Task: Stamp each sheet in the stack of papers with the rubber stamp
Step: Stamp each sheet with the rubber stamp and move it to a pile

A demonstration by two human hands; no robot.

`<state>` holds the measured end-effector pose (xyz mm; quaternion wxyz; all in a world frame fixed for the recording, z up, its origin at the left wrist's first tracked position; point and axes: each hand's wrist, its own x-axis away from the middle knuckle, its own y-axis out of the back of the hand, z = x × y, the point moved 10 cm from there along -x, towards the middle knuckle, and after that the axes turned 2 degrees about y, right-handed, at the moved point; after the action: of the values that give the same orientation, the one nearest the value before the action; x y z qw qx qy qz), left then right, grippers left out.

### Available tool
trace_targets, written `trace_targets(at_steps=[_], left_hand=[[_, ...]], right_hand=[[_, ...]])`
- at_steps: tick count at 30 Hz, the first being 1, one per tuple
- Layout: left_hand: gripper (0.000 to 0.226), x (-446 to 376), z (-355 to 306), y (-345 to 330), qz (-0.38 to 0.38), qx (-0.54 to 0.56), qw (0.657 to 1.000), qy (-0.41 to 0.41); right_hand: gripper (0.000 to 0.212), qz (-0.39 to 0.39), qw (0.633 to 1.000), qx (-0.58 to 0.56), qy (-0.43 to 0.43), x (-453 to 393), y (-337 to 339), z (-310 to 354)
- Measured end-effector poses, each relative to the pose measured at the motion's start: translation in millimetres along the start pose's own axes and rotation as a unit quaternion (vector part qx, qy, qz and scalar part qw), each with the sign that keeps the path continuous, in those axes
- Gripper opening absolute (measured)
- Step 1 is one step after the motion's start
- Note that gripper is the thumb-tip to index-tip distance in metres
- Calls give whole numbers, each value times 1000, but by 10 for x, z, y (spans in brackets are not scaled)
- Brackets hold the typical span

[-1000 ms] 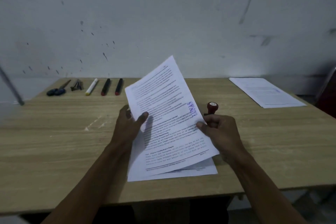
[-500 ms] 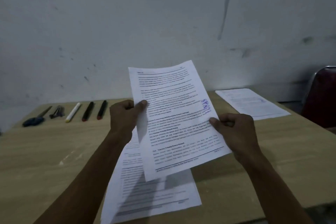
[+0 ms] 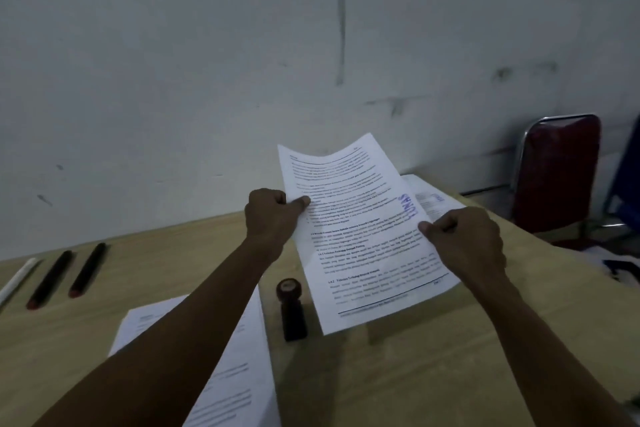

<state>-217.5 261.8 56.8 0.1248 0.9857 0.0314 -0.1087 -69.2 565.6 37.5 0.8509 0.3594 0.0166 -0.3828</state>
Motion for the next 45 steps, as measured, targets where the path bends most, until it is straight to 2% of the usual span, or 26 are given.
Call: trace_targets(at_steps=[6, 9, 12, 20, 27, 35, 45], left_hand=[[17, -320, 314, -882, 129, -111, 982, 84], [12, -483, 457, -1265, 157, -161, 968, 115], [6, -637, 549, -1574, 155, -178, 965, 115], [25, -1236, 743, -2256, 144, -194, 965, 104], [59, -1631, 862, -2655, 151, -225, 958, 90], [37, -1714, 903, -2810, 150, -256, 953, 55], [51, -1657, 877, -2787, 141, -257, 955, 30]], right_hand=[[17, 4, 994, 109, -17, -622, -106, -517], [20, 15, 988, 156, -14, -907, -203, -720], [20, 25, 983, 182, -13, -1148, -318, -874], [21, 18, 975, 222, 22, -1828, -532, -1063], [15, 16, 967, 255, 12, -2266, -644, -1213], [20, 32, 958, 285, 1, -2412, -739, -1321], [36, 19, 935, 353, 25, -2362, -723, -1254]])
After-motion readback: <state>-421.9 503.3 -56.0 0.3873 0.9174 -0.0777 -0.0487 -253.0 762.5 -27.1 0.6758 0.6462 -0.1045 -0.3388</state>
